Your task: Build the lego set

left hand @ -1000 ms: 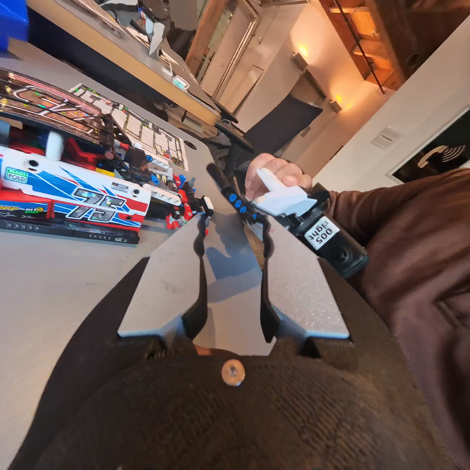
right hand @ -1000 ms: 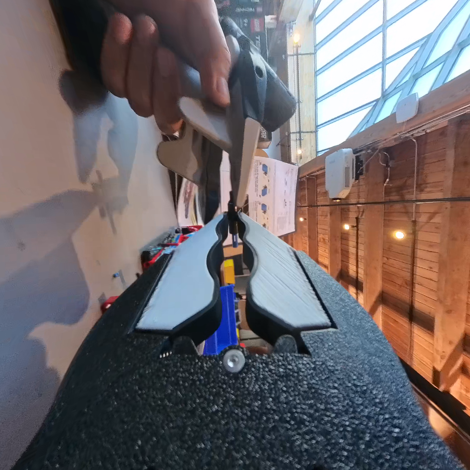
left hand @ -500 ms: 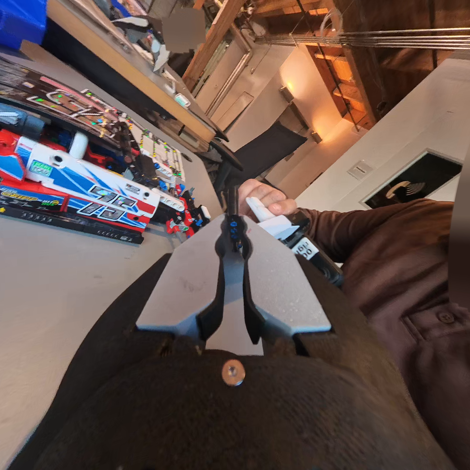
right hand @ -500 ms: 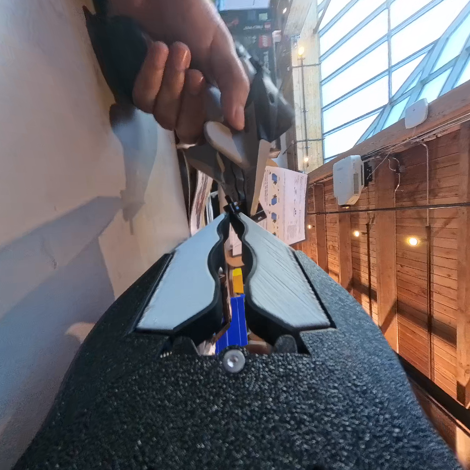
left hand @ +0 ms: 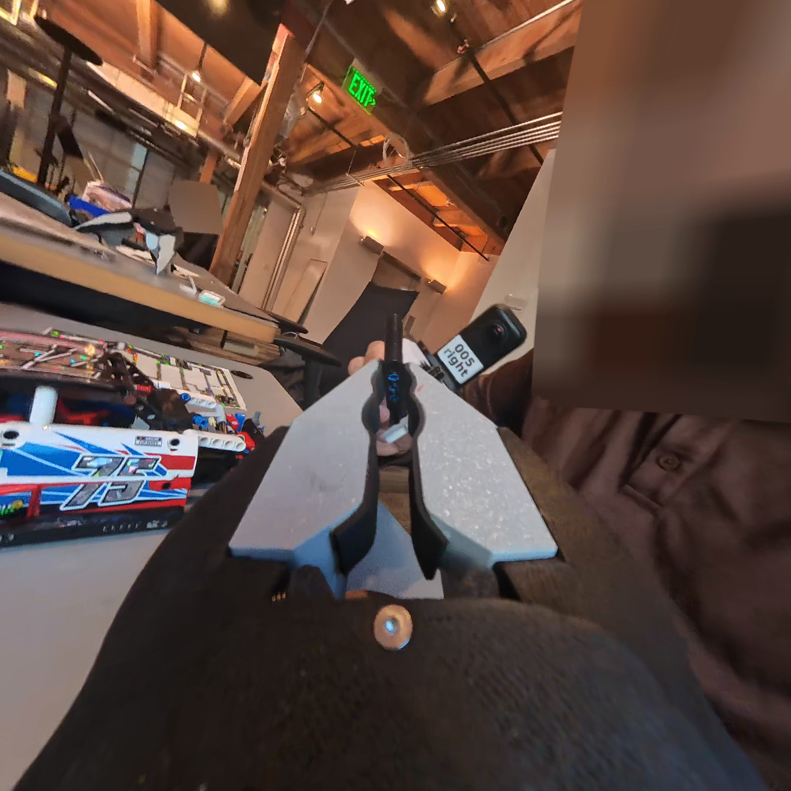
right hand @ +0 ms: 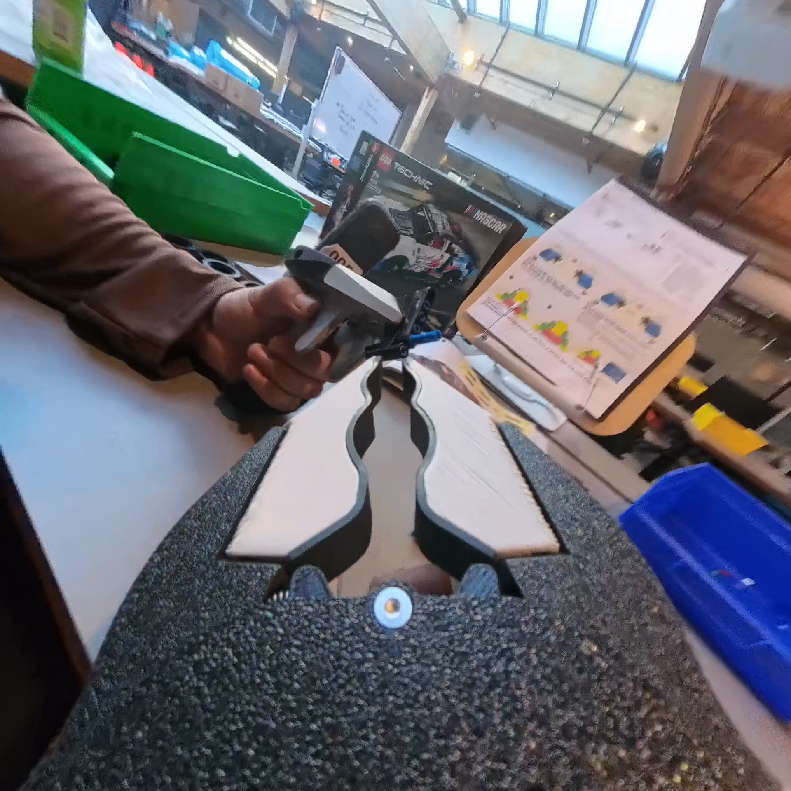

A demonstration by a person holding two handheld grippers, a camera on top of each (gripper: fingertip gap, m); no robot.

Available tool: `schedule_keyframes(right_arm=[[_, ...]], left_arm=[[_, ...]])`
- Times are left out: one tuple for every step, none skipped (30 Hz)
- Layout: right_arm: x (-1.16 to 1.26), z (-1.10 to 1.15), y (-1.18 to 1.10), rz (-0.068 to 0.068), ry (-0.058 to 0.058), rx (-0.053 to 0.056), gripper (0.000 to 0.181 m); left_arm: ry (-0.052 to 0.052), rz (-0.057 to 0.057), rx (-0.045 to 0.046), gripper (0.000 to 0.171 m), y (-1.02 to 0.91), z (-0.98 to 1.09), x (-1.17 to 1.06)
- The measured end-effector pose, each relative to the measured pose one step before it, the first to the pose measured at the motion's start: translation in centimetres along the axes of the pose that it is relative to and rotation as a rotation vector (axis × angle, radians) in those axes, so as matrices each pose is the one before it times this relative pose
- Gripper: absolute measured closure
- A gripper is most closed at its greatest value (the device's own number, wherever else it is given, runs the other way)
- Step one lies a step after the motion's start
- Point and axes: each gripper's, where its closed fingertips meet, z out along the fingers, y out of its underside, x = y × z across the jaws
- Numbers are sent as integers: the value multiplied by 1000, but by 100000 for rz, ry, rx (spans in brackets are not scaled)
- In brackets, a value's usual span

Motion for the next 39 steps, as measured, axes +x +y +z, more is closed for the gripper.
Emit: schedule_keyframes(right_arm=[[7, 24, 23, 4793, -767, -489, 172], [105, 38, 1, 4436, -412, -620, 172], [193, 33, -22, 3802, 58, -335, 172], [198, 6, -11, 2971, 19, -46, 172], [199, 16, 97, 2113, 112, -312, 172], [245, 18, 212, 1249, 447, -716, 172], [219, 31, 234, 978, 437, -703, 172], [101, 23, 167, 1515, -265, -442, 172], [-25, 38, 94, 2334, -1085, -317, 172], [-102, 68, 79, 2915, -1689, -414, 172], [-57, 74, 68, 3142, -1418, -603, 172], [99, 73, 110, 3042, -370, -754, 171], [155, 75, 167, 2888, -115, -941, 168], [121, 71, 192, 2862, -502, -1051, 164], [129, 42, 172, 2683, -458, -845, 161], [174, -3, 77, 2394, -86, -213, 161], [133, -46, -17, 1980, -292, 345, 161], [90, -48, -72, 1643, -360, 541, 162], [30, -40, -112, 1435, -669, 643, 166], [-49, -38, -138, 1568, -1109, 876, 171], [-58, -23, -124, 1768, -1106, 804, 172], [13, -6, -16, 1759, -742, 273, 172], [41, 3, 81, 1691, -537, -165, 172], [16, 0, 114, 1576, -632, -277, 172], [38, -5, 82, 1395, -373, -125, 173], [72, 1, 37, 1157, 37, 65, 173], [52, -3, 12, 919, 63, 122, 174], [34, 25, 12, 797, -21, 123, 174], [42, 19, 12, 741, 59, 199, 175], [73, 11, 34, 428, 252, 124, 176], [146, 17, 70, -195, 776, -99, 177], [336, 9, 99, -1198, 2176, -393, 176], [541, -27, 130, -3028, 4071, -755, 168], [461, -18, 192, -5711, 4340, -1354, 162], [236, -12, 272, -7410, 3669, -2013, 161], [35, 30, 293, -8041, 2902, -2286, 160], [-203, 73, 295, -8660, 2124, -2219, 160], [-314, 132, 366, -9820, 2086, -2684, 160], [-284, 175, 441, -11408, 3080, -3208, 159]], left_arm=[[21, 1801, -110, 167, 44, 62, 103], [-797, 752, -392, 167, 93, 44, -93], [-603, 23, -348, 167, 62, 13, -118], [-244, -322, 221, 167, -50, -20, -75], [-403, -233, 445, 168, -88, -56, -98], [-784, -102, 247, 167, -57, -60, -160], [-837, -153, -1, 167, -20, -46, -161], [-723, -387, -29, 167, -7, -40, -141], [-713, -519, -164, 167, 16, -18, -149], [-712, -457, -334, 167, 63, -6, -147], [-597, -435, -339, 167, 58, 6, -128], [-753, -448, -411, 167, 83, 28, -139], [-707, -396, -543, 167, 103, 39, -121], [-55, -405, -681, 167, 112, 43, -11], [343, -305, -899, 167, 135, 72, 61], [-4, -169, -1032, 167, 163, 80, 12], [-464, -104, -803, 167, 122, 88, -44], [-771, -259, -326, 167, 46, 31, -123], [-932, -1077, -545, 167, 83, 19, -190], [-447, -1467, -750, 168, 109, 20, -147], [63, -1039, -694, 168, 97, 32, -47], [7, -317, -251, 168, 47, 23, -19], [-490, -172, -266, 167, 38, 13, -72], [-272, -467, -574, 167, 88, 33, -50], [-118, -715, -464, 167, 65, 25, -56], [-35, -679, -143, 168, 28, 3, -51], [-112, -381, -46, 168, 4, 1, -56], [-175, -90, -63, 168, 16, 5, -31], [-194, -25, -42, 167, 13, 5, -16], [-241, -106, -20, 168, 6, -2, -40], [-645, -269, -122, 167, 21, 14, -115], [-1610, -511, -145, 167, 19, 15, -263], [-2981, -1049, 28, 167, -8, 21, -498], [-4591, -2184, -33, 167, 1, -9, -804], [-5186, -3281, -256, 167, 56, -3, -932], [-4634, -3779, -830, 167, 148, 17, -871], [-2943, -3620, -1418, 167, 226, 74, -596], [-1974, -3111, -1299, 167, 207, 94, -412], [-2423, -3207, -1098, 167, 209, 86, -447]])
